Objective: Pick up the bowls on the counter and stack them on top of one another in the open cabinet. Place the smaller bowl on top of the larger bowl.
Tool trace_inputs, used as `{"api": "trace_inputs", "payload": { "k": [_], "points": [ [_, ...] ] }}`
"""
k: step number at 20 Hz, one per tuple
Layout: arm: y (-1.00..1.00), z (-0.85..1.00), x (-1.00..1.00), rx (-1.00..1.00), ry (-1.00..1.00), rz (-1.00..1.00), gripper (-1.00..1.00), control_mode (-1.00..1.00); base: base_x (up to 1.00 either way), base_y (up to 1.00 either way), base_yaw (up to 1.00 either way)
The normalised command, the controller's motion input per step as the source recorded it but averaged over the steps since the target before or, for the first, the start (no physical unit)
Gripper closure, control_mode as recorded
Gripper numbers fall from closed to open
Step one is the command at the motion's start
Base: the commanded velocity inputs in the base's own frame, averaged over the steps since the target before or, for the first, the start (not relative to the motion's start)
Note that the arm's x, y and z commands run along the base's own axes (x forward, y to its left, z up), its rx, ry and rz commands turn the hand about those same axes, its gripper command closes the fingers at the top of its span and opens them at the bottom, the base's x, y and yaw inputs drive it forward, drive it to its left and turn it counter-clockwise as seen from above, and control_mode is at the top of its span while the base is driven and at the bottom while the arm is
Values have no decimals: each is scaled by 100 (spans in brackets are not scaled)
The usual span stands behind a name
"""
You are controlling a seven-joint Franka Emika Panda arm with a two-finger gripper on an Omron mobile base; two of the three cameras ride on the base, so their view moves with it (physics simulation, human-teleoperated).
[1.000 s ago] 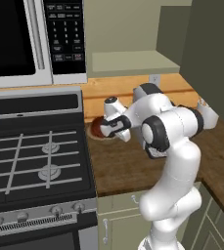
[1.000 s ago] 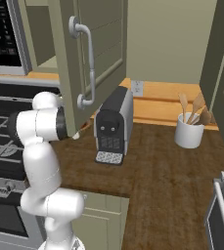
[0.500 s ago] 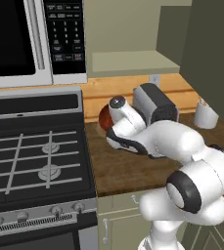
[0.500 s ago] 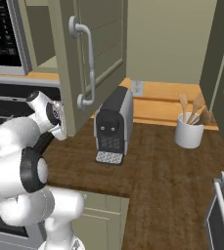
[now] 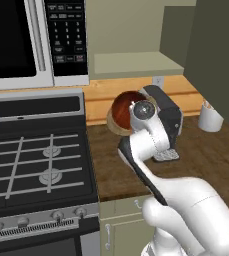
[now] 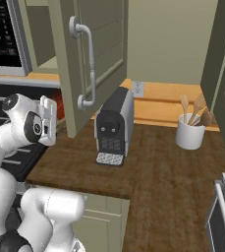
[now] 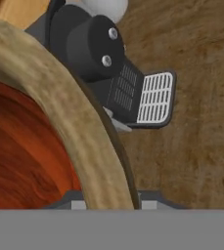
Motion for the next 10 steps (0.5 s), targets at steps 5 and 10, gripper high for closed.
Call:
{"api": "trace_inputs", "payload": {
  "k": [5,10],
  "points": [
    [-11,100,-54,26,-2,0,100,-100,0,0,0],
    [-17,100,6,17,-7,0,100,-100,0,0,0]
  ]
}}
